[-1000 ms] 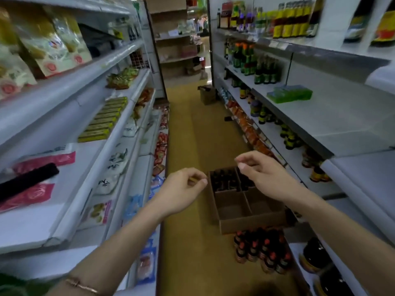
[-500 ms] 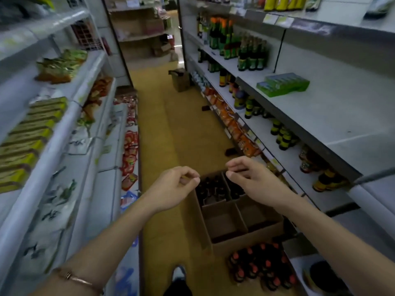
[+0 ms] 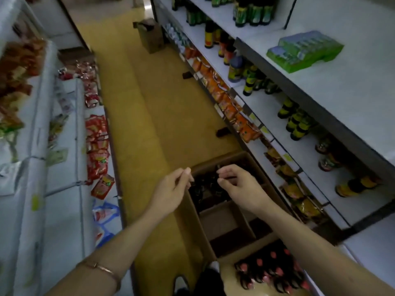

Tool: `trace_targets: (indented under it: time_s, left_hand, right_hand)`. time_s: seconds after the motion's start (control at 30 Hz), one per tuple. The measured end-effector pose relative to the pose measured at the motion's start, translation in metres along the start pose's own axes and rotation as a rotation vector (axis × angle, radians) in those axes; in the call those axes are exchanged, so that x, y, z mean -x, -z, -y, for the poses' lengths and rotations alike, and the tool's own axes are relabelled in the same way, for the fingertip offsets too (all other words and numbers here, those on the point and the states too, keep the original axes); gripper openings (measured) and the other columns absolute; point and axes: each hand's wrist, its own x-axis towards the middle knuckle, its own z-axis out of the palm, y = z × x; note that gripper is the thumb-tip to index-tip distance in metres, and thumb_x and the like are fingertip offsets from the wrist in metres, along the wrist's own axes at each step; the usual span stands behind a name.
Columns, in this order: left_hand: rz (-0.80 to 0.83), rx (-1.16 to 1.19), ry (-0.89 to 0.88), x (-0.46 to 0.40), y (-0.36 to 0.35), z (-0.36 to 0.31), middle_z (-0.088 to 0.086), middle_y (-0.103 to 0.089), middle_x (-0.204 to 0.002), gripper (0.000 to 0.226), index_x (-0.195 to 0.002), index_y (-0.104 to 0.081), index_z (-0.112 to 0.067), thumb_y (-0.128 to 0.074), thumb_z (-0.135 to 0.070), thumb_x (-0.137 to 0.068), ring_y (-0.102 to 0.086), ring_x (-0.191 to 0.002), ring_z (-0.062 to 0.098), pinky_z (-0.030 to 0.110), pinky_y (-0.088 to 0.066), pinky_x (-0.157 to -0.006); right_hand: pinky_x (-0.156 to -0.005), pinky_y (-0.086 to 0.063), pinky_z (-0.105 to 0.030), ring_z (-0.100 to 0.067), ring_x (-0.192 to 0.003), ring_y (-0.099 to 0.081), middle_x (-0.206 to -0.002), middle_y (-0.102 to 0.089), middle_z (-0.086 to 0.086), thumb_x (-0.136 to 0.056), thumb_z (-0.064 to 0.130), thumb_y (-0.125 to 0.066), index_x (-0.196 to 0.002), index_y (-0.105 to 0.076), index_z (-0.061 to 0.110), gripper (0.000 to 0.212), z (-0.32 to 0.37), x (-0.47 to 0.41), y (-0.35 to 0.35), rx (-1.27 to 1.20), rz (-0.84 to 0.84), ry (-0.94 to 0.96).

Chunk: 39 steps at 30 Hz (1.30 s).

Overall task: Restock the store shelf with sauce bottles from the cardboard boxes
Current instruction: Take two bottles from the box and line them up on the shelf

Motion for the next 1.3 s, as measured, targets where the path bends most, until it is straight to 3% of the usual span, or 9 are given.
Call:
trace_targets:
  time_s: [0.23,0.33,0.47,0.67,0.87,1.0,1.13,1.23,1.3]
  left_hand:
    - [-0.016,-0.038,0.028,-0.107,-0.063,0.093,-0.004,-0.061,-0.077,0.023,-0.087,-0.058,-0.037,-0.039,-0.039,-0.1,-0.059,-0.072,0.013,0.033,-0.046,-0.065]
    - [0.079,-0.108,0.015,-0.151,-0.1,0.144,-0.009,-0.057,-0.092,0.019,-0.103,-0.058,-0.03,-0.04,-0.034,-0.102,-0.056,-0.075,0.003,0.013,-0.041,-0.061]
    - [0.047,-0.115,0.139,-0.208,-0.152,0.225,-0.003,-0.056,-0.104,0.012,-0.106,-0.055,-0.025,-0.047,-0.02,-0.1,-0.051,-0.07,0.0,0.003,-0.038,-0.056]
    - [0.106,-0.158,0.16,-0.267,-0.216,0.332,-0.004,-0.046,-0.105,0.019,-0.115,-0.057,-0.016,-0.05,-0.013,-0.097,-0.052,-0.093,0.007,0.009,-0.041,-0.083]
    - [0.264,-0.182,0.406,-0.306,-0.26,0.415,0.007,-0.033,-0.152,0.064,-0.151,-0.024,-0.012,-0.054,-0.005,-0.094,-0.034,-0.139,0.024,0.037,-0.032,-0.114]
    - [0.068,-0.019,0.483,-0.319,-0.286,0.431,0.004,-0.054,-0.128,0.045,-0.133,-0.046,-0.015,-0.051,0.002,-0.092,-0.052,-0.115,0.021,0.032,-0.043,-0.099]
    - [-0.099,0.269,0.625,-0.331,-0.313,0.426,-0.008,-0.051,-0.093,0.029,-0.103,-0.053,-0.02,-0.05,0.006,-0.092,-0.051,-0.09,0.017,0.036,-0.049,-0.086]
    - [-0.12,0.434,0.623,-0.336,-0.32,0.438,-0.003,-0.06,-0.101,0.026,-0.096,-0.06,-0.016,-0.055,0.008,-0.09,-0.056,-0.086,0.008,0.023,-0.052,-0.074]
    - [-0.08,0.452,0.565,-0.339,-0.32,0.447,0.004,-0.062,-0.116,0.021,-0.094,-0.063,-0.018,-0.065,0.002,-0.087,-0.059,-0.1,0.014,0.024,-0.052,-0.085]
  right_hand:
    - [-0.082,-0.044,-0.018,-0.01,-0.104,-0.055,-0.113,-0.057,0.005,-0.098,0.021,-0.054,-0.122,-0.056,0.016,0.025,-0.094,-0.133,-0.053,0.048,0.093,-0.062]
    - [-0.086,-0.046,-0.023,-0.014,-0.106,-0.058,-0.116,-0.059,0.0,-0.098,0.02,-0.054,-0.123,-0.056,0.014,0.026,-0.149,-0.181,-0.094,0.06,0.106,-0.079]
    - [-0.084,-0.042,-0.022,-0.015,-0.102,-0.056,-0.118,-0.05,0.001,-0.098,0.024,-0.053,-0.127,-0.051,0.017,0.03,-0.226,-0.237,-0.152,0.105,0.033,-0.111]
    - [-0.089,-0.049,-0.031,-0.018,-0.103,-0.057,-0.126,-0.05,-0.004,-0.097,0.023,-0.054,-0.129,-0.051,0.016,0.033,-0.316,-0.303,-0.211,0.105,0.015,-0.16]
    - [-0.098,-0.04,-0.027,-0.023,-0.126,-0.048,-0.141,-0.043,-0.008,-0.091,0.014,-0.063,-0.142,-0.039,0.011,0.057,-0.39,-0.336,-0.251,0.056,0.078,-0.232]
    - [-0.098,-0.041,-0.03,-0.03,-0.122,-0.051,-0.133,-0.053,-0.013,-0.083,0.012,-0.07,-0.132,-0.051,0.009,0.053,-0.424,-0.352,-0.279,-0.002,0.138,-0.241]
    - [-0.097,-0.038,-0.033,-0.034,-0.122,-0.046,-0.132,-0.053,-0.011,-0.078,0.024,-0.07,-0.125,-0.058,0.013,0.05,-0.452,-0.366,-0.299,0.109,0.05,-0.214]
    - [-0.096,-0.033,-0.031,-0.03,-0.128,-0.033,-0.146,-0.037,-0.007,-0.081,0.026,-0.072,-0.133,-0.052,0.02,0.056,-0.462,-0.373,-0.304,0.137,0.044,-0.171]
    - [-0.095,-0.037,-0.034,-0.029,-0.128,-0.036,-0.143,-0.039,-0.008,-0.076,0.033,-0.067,-0.131,-0.052,0.019,0.058,-0.462,-0.377,-0.307,0.068,0.047,-0.115]
